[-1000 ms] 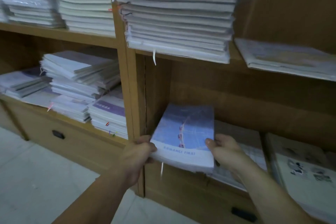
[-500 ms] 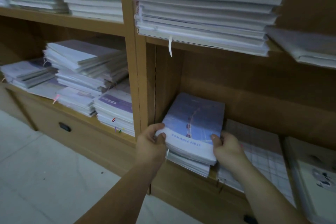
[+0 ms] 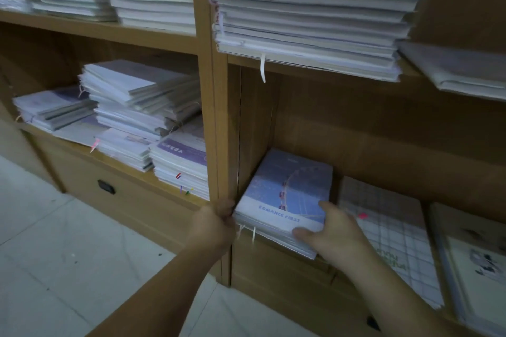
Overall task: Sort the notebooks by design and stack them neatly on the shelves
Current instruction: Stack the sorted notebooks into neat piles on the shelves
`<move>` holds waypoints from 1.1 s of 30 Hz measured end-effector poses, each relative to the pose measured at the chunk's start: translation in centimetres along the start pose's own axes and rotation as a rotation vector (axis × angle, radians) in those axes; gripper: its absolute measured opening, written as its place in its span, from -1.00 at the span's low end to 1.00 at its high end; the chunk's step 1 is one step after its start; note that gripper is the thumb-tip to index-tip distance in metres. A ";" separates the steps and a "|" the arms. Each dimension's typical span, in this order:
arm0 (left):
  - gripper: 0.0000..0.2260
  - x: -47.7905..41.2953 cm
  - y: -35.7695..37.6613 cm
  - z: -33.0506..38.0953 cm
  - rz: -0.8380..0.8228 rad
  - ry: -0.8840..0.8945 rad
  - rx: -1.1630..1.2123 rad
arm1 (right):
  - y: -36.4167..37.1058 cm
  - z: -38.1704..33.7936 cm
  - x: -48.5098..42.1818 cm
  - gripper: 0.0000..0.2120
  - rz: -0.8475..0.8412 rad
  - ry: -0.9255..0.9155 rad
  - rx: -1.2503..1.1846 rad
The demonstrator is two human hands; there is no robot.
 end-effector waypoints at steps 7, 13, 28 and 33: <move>-0.61 0.8 0.9 0.2 -0.143 0.153 0.145 | 1.6 -0.2 0.7 -0.12 -0.032 0.029 0.141; -0.71 -0.2 1.4 -1.0 -0.164 0.140 0.279 | 1.9 0.0 0.1 -0.05 0.011 0.019 0.154; -0.86 -1.4 2.6 -2.5 -0.067 0.077 0.219 | 2.3 0.9 -0.7 -0.09 0.044 -0.045 0.169; -0.74 -1.3 2.4 -2.0 -0.072 0.189 0.177 | 1.2 1.2 -0.7 -0.49 0.073 -0.061 0.075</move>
Point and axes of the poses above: each hand's wrist, its own x-axis away from the middle knuckle, its own y-axis out of the palm, z = x × y, the point moved 5 cm from there along -x, towards the middle knuckle, and after that the axes turned 2 degrees about z, right-handed, at the moved point
